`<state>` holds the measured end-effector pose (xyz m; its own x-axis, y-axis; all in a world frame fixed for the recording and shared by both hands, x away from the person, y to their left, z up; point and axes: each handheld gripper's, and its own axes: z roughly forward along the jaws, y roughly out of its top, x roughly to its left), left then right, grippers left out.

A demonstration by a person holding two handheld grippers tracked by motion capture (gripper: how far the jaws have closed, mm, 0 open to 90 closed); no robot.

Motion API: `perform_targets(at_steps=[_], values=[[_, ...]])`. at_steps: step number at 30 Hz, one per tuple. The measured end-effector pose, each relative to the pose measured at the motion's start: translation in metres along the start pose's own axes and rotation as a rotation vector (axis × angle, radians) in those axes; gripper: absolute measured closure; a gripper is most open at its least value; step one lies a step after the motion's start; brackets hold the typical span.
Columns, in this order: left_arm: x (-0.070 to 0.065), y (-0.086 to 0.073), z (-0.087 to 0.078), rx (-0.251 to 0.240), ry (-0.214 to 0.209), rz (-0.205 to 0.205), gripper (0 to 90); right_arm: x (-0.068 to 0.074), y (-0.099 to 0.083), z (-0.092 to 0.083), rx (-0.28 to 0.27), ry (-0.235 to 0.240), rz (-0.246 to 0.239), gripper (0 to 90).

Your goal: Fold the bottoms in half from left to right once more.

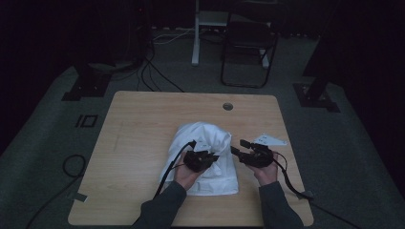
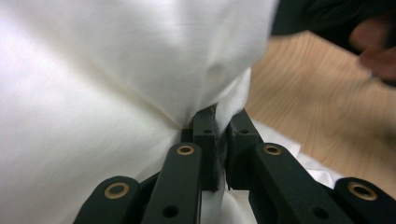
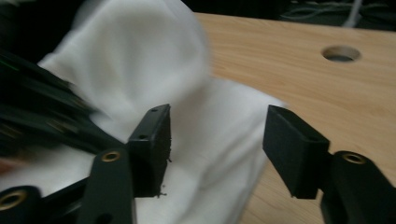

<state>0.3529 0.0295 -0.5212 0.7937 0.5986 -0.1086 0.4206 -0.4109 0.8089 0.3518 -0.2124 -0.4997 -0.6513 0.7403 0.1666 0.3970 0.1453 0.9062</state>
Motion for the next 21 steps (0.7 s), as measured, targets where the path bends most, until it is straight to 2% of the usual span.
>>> perform_targets(at_steps=[2,5,6,9,10,11,12,13,15,18,19,21], values=[[-0.001,-0.003,0.004,0.009,-0.004,0.006,85.3,0.006,0.003,0.003,-0.002,0.022,-0.014,36.1],[-0.002,-0.003,0.002,0.008,-0.005,0.016,85.0,0.009,0.009,0.016,0.013,0.019,-0.022,36.5],[-0.002,-0.003,0.001,0.007,-0.006,0.012,84.9,0.008,0.011,0.021,0.02,0.019,-0.018,40.4],[-0.001,-0.002,-0.001,0.016,-0.01,0.01,83.3,0.005,0.013,0.039,0.05,0.033,-0.007,70.6],[0.0,-0.001,-0.003,0.018,-0.012,0.003,80.3,0.003,0.014,0.043,0.059,0.036,0.0,78.1],[-0.001,0.0,-0.005,0.017,-0.019,-0.012,74.3,0.003,0.014,0.047,0.071,0.017,0.005,82.8],[-0.002,0.003,-0.01,0.01,-0.023,-0.019,67.4,0.001,0.014,0.051,0.083,0.004,0.012,84.5],[-0.005,0.006,-0.016,-0.004,-0.02,-0.016,63.2,-0.001,0.013,0.054,0.09,0.001,0.026,84.9],[-0.009,0.015,-0.032,-0.037,-0.023,0.005,60.1,-0.006,0.011,0.059,0.101,-0.001,0.044,85.0],[-0.005,0.029,-0.065,-0.128,-0.01,0.021,57.2,-0.01,0.009,0.064,0.122,-0.021,0.046,84.7],[0.0,0.032,-0.076,-0.157,0.015,0.022,56.4,-0.012,0.009,0.065,0.129,-0.026,0.051,84.5],[0.014,0.037,-0.094,-0.188,0.113,0.038,57.1,-0.015,0.008,0.066,0.134,-0.027,0.059,83.9]])
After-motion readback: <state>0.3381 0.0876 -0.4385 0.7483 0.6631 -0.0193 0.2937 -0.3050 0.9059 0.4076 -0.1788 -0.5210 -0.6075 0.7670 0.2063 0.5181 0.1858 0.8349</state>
